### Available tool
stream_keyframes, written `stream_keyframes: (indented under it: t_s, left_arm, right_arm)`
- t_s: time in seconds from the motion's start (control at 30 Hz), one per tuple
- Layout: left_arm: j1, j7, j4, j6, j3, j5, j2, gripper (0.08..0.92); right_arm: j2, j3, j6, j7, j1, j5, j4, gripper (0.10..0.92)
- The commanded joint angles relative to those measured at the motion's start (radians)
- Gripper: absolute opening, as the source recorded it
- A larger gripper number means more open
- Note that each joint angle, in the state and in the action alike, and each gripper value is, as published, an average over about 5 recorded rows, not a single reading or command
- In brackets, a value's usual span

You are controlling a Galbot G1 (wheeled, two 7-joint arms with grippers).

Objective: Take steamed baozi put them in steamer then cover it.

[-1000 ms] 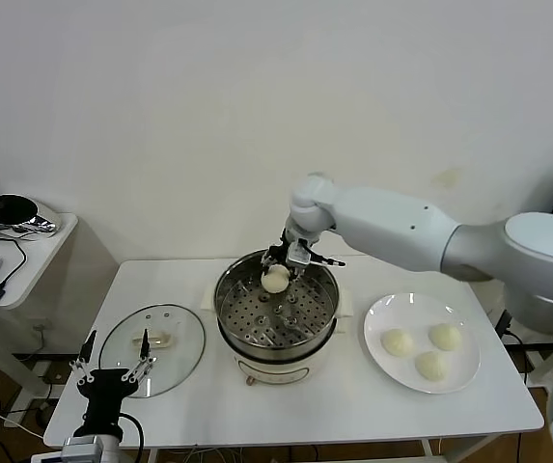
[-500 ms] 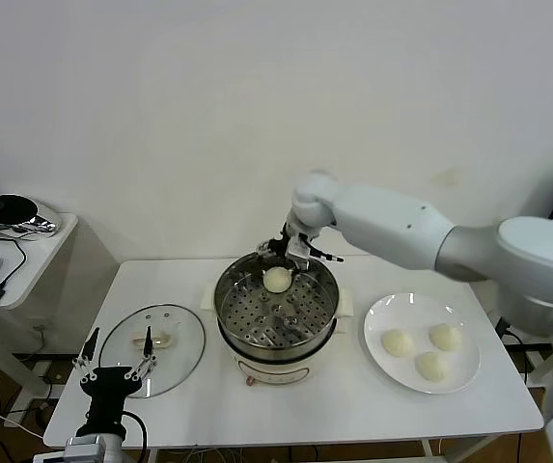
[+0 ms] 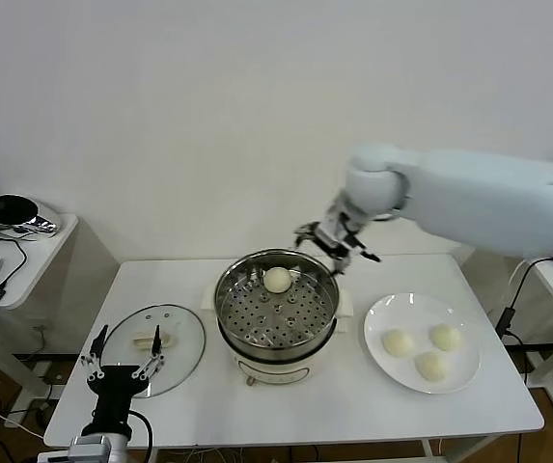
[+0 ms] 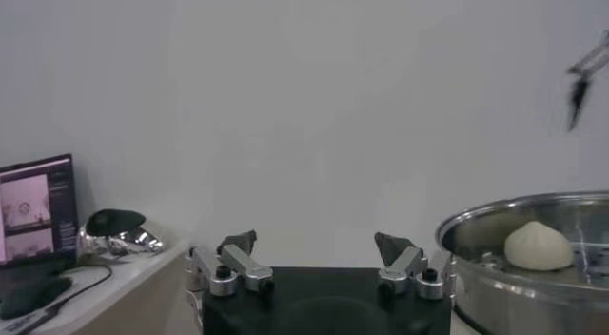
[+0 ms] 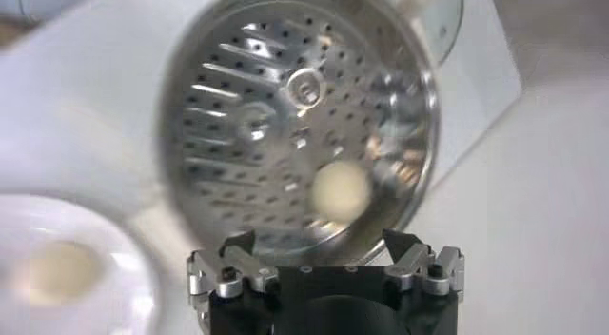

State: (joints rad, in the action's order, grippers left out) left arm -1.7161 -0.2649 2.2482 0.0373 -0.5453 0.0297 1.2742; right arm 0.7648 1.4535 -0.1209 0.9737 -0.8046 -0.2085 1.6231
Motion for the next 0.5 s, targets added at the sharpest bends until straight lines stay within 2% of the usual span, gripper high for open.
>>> stream_keyframes:
  t_s: [0.03, 0.27, 0.5]
  left_arm:
    - [-0.001, 0.000, 0.003, 0.005, 0.006, -0.010, 0.001, 0.823]
    - [-0.001, -0.001, -0.003, 0.011, 0.009, -0.025, 0.008, 0.823]
    - [0.003, -0.004, -0.005, 0.029, 0.010, -0.038, 0.018, 0.823]
  right_arm:
    - [-0.301, 0.036, -0.193, 0.010, 0.004, -0.029, 0.169, 0.823]
    - [-0.384, -0.265, -0.165, 0.001, 0.405, 0.104, 0.073, 0.823]
    - [-0.352, -0.532, -0.132, -0.016, 0.742, 0.220, -0.055, 0.823]
